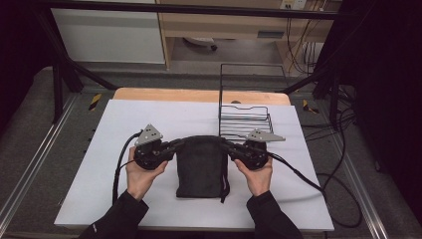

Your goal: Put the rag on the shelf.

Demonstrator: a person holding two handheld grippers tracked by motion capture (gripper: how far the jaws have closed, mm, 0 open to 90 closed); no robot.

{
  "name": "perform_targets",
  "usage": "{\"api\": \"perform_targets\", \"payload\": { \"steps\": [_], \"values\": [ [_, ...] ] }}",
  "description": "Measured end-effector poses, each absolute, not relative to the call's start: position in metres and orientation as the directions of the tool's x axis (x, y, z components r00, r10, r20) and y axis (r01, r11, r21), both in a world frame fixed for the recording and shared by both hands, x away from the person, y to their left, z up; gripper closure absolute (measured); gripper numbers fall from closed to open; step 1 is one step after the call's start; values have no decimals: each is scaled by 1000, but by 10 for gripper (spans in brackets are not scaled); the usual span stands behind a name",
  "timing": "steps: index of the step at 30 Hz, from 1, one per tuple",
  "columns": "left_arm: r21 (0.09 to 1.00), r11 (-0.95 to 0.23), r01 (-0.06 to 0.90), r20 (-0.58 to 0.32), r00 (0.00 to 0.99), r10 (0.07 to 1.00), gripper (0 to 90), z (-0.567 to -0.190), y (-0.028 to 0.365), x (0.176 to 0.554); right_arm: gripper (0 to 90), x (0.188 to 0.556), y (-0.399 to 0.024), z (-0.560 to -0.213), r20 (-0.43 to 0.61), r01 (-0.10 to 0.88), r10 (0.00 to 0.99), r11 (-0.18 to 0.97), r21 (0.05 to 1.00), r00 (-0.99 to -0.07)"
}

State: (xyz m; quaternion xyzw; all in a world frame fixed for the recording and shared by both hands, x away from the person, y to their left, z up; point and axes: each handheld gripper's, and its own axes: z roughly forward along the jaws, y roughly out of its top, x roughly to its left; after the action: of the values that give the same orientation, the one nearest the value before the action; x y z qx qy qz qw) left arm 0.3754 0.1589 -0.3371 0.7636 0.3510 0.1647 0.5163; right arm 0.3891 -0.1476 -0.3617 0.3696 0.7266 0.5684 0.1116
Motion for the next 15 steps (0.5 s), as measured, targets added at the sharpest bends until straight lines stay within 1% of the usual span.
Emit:
{"api": "perform_targets", "payload": {
  "steps": [5, 15],
  "values": [
    [916, -207, 343, -104, 703, 704, 814, -330, 158, 372, 789, 385, -150, -353, 243, 384, 667, 71, 920, -705],
    [942, -182, 281, -76, 708, 702, 814, -315, 153, 369, 790, 374, -155, -333, 180, 304, 679, 66, 950, -711]
  ]
}}
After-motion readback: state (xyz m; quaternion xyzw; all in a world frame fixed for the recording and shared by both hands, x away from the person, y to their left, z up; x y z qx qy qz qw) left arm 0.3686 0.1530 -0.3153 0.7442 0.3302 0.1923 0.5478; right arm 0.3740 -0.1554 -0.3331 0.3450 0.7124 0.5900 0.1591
